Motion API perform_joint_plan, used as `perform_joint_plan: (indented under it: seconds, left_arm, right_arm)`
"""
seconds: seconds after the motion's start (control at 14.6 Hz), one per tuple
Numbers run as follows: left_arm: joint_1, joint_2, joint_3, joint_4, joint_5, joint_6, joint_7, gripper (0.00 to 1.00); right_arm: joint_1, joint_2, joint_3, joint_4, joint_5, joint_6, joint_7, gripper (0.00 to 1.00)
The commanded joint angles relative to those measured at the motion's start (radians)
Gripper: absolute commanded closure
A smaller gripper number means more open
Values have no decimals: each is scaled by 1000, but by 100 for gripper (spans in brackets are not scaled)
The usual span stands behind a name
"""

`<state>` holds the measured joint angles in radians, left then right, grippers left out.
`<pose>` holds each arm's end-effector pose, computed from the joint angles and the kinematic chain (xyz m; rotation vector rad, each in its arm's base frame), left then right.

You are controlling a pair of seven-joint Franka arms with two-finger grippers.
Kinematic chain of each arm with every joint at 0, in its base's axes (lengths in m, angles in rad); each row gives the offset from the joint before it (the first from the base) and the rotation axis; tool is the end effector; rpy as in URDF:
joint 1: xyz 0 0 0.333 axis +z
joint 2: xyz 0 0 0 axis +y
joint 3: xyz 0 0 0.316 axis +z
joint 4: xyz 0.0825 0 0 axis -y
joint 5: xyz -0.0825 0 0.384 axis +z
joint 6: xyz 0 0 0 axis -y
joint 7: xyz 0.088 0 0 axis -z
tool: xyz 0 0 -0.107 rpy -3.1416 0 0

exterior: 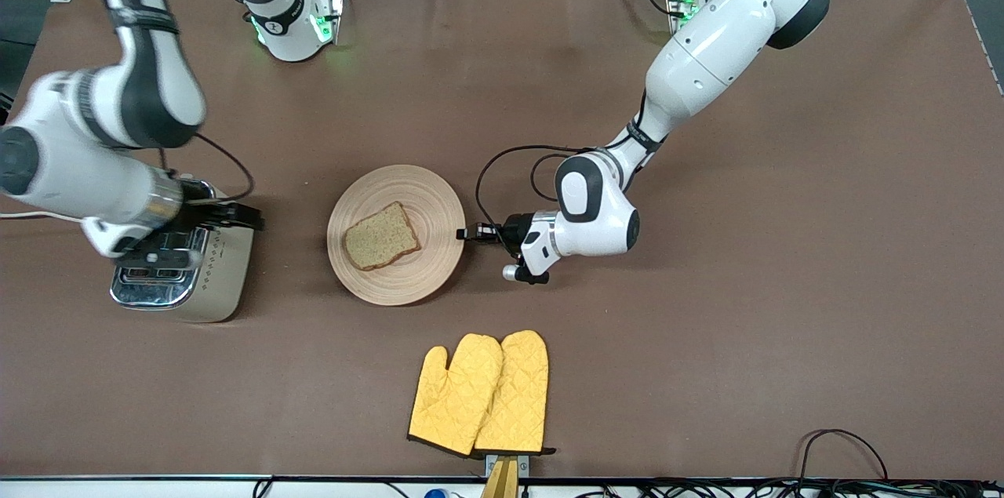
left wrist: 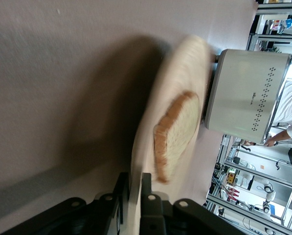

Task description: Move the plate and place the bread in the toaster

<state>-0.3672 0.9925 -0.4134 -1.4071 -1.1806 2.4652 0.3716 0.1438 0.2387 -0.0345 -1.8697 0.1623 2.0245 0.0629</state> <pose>0.5672 -0.4683 0.1484 2.0822 0.0363 -0.2067 0.6013 0.0763 0.3814 -3.0110 0.0457 0.1427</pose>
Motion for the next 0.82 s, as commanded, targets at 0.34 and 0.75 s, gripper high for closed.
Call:
perform_joint_plan:
  seconds: [0.34, 0.75]
  left_arm:
    - [264, -90, 1, -61, 143, -205, 4, 0]
    - [562, -164, -10, -66, 439, -500, 23, 0]
  right_arm:
    - [190, 171, -7, -134, 13, 432, 107, 0]
    - [212, 244, -7, -129, 14, 508, 136, 22]
